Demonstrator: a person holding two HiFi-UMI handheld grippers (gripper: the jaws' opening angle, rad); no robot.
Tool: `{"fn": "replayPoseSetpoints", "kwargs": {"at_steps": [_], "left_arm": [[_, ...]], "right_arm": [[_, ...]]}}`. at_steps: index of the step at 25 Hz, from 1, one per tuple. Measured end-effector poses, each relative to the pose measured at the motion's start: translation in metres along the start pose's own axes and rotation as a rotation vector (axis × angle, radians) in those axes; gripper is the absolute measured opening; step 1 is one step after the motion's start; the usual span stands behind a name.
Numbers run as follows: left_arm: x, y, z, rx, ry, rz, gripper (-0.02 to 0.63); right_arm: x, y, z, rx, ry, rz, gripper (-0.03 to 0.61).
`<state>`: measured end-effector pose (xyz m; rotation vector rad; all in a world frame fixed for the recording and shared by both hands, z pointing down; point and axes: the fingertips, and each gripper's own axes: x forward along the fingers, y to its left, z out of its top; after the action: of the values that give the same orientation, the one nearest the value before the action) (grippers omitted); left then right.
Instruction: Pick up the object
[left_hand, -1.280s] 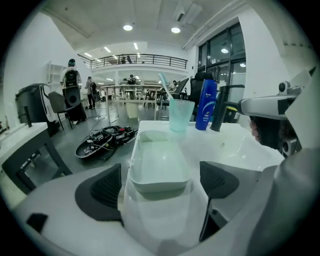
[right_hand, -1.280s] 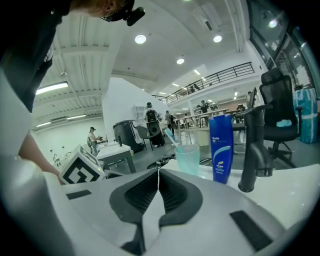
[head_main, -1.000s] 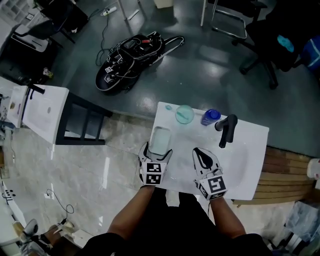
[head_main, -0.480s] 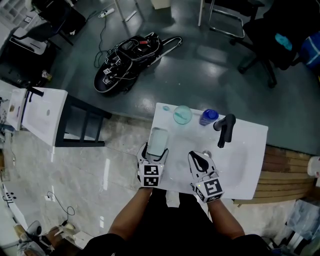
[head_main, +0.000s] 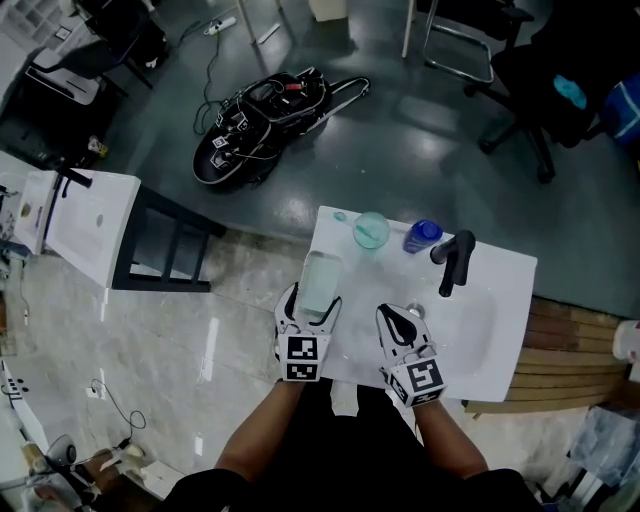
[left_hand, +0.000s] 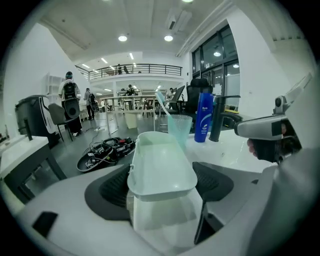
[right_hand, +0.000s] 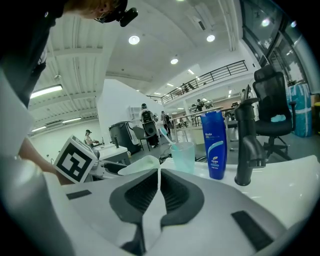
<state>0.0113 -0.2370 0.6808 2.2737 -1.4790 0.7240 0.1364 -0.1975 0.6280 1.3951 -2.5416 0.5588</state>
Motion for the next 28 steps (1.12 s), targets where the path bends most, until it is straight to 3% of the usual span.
{"fn": "replayPoseSetpoints", "kwargs": {"at_steps": [21, 28], "left_arm": [[-0.056, -0.004, 0.109, 0.028, -0.226, -0.058, 0.41], [-0.079, -0.001, 0.144, 0.05, -0.32, -0.07, 0.41]], "right_arm": [[-0.018, 0.004, 0.077, -0.12, -0.122, -0.067, 0.018], [-0.026, 0.009, 0.114, -0.187, -0.209, -0.086, 0.018]]}}
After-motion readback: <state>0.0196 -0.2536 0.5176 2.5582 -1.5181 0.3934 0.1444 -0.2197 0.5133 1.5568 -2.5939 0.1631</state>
